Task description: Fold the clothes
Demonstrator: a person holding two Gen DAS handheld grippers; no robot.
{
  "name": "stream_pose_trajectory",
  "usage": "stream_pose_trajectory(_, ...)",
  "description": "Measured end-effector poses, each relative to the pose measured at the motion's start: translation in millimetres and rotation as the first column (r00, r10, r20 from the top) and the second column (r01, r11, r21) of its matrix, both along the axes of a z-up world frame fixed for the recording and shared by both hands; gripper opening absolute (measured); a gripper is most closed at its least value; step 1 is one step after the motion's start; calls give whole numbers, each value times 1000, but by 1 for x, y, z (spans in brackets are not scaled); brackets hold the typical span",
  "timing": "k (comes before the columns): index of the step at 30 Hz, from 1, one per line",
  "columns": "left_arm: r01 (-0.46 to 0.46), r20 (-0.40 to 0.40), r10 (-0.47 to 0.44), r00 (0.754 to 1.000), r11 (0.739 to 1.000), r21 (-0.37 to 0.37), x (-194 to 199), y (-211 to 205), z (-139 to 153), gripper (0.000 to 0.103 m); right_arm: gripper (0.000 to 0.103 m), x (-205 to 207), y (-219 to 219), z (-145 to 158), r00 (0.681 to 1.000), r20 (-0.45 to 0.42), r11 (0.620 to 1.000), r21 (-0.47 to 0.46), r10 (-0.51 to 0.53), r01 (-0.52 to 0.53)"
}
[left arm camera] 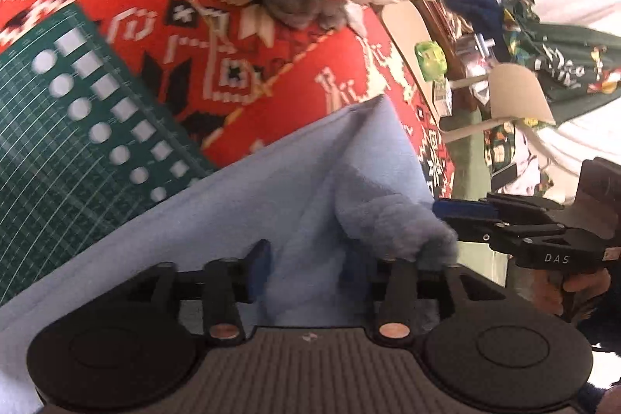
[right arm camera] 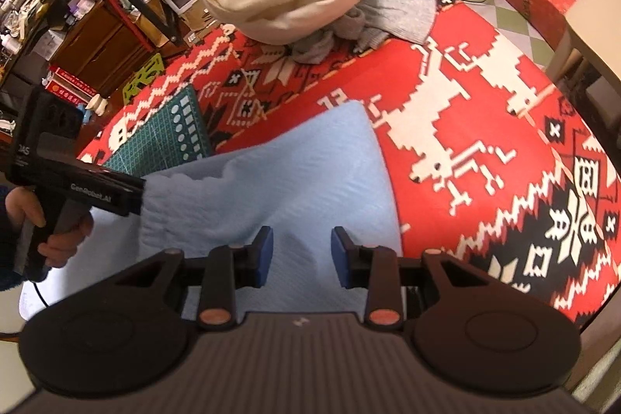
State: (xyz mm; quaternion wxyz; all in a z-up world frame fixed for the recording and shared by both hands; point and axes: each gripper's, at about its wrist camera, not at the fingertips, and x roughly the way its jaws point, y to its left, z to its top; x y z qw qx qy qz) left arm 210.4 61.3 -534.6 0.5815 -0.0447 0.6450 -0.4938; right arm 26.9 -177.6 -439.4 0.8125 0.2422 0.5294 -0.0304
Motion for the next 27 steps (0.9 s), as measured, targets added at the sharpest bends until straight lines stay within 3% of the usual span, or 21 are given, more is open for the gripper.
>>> stream_pose_trajectory(3, 36, 25, -36, 999, 999, 20, -7, -10, 1, 48, 37, 6, 4, 2, 1000, 6, 1000, -3, 11, -11)
stream_pose_trajectory(5, 42, 47, -44, 998, 998, 41, -10, -13, 3, 11, 37, 9, 7, 3, 1000, 11, 1000, -4, 13, -13)
stream_pose_trajectory(11, 65, 227, -75, 971, 997, 51, -27, -10, 31, 9, 37, 18, 15, 9, 998, 45, 999, -23, 39, -38)
stream_pose_trajectory(16, 50, 313, -66, 948, 997, 58, -27, -5, 48, 9, 36, 34, 28, 3, 994, 75, 997, -34, 77, -75)
stream_pose_trajectory(23, 30, 347, -75, 935, 990, 136, -26, -8, 37, 9, 30, 55, 46, -40, 991, 16, 988, -83, 135, -133)
stream_pose_trajectory(27, -12, 358, -42, 933, 989, 146, -27, -2, 42, 9, 30, 55, 49, -41, 985, -6, 979, -108, 174, -173)
